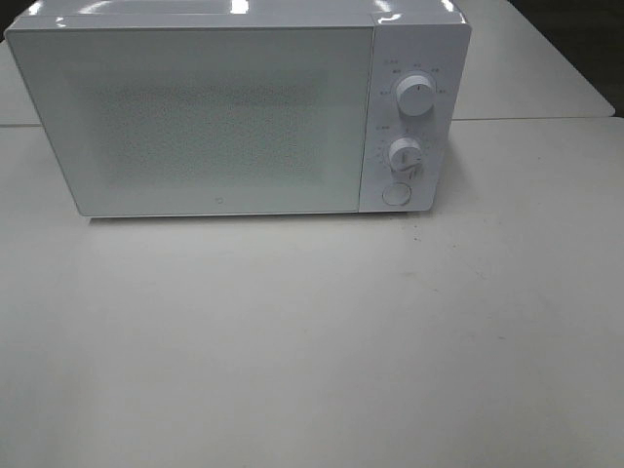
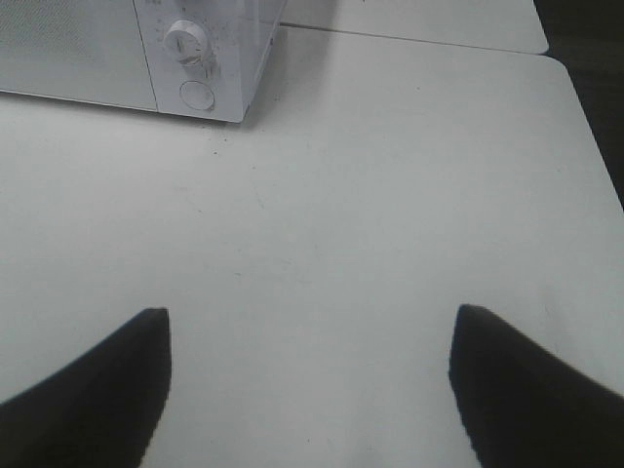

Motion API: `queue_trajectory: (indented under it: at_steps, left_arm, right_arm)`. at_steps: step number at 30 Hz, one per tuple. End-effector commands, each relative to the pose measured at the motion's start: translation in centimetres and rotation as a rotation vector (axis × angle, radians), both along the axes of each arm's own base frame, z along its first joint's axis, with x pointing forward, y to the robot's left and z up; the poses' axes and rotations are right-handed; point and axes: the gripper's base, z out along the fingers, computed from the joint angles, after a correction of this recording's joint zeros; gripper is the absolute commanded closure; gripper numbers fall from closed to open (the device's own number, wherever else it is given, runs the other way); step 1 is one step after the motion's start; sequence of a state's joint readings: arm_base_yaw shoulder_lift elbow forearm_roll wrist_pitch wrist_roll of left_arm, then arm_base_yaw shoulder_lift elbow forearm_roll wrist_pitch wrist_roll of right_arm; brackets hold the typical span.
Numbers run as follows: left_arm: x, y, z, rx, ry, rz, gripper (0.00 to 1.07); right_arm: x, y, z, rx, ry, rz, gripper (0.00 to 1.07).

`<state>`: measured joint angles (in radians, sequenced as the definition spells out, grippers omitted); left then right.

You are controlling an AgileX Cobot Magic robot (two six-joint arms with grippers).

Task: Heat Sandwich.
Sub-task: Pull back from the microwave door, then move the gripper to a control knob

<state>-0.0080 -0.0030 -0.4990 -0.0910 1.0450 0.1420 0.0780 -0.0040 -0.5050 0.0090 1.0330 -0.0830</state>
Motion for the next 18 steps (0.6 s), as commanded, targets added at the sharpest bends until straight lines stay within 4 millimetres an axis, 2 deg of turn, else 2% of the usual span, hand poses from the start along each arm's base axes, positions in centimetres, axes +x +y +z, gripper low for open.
queue_trajectory:
  at_steps: [1,18]
  left_arm:
    - [-0.44,-0.03,0.03,-0.005,-0.036,0.002,0.03]
    - [-0.44,-0.03,0.03,-0.005,-0.036,0.002,0.03]
  right_arm:
    - [-0.40,-0.01,-0.02,0.003,-0.028,-0.007,0.31]
    - [-0.39,-0.03,-0.01,0.006,-0.029,-0.011,0.31]
